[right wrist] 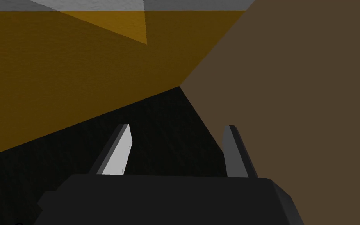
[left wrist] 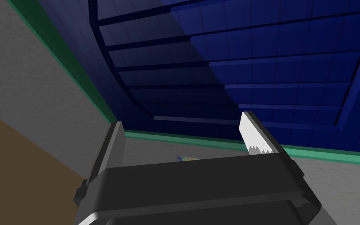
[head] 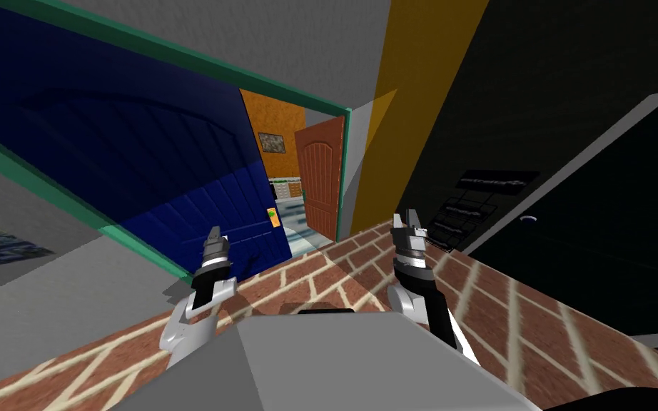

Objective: Push the door open

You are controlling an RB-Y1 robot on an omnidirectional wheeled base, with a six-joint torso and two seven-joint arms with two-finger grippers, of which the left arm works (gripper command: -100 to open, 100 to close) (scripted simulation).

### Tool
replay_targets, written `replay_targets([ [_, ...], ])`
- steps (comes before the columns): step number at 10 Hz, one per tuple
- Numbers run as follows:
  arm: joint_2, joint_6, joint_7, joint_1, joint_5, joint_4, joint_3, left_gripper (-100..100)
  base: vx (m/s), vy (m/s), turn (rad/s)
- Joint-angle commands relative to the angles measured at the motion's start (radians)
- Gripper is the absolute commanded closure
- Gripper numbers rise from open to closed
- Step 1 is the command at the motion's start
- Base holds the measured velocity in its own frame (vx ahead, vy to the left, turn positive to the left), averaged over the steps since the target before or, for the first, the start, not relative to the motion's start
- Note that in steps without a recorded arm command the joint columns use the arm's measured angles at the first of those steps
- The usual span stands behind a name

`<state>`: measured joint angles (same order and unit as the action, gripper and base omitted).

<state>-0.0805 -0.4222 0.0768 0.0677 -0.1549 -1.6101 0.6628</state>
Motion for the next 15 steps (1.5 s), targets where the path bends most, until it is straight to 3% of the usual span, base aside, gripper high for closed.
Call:
replay_targets([
  [1,0.007,0.004,-0.006,-0.027,-0.012,0.037,0.036,-100,0.026,0.099,-0.188],
  [10,0.031,0.037,-0.027,-0.168,-0.067,0.231,0.227,-100,0.014,0.095,-0.207],
  [15,0.051,0.053,-0.036,-0.236,-0.093,0.324,0.318,-100,0.009,0.08,-0.197],
])
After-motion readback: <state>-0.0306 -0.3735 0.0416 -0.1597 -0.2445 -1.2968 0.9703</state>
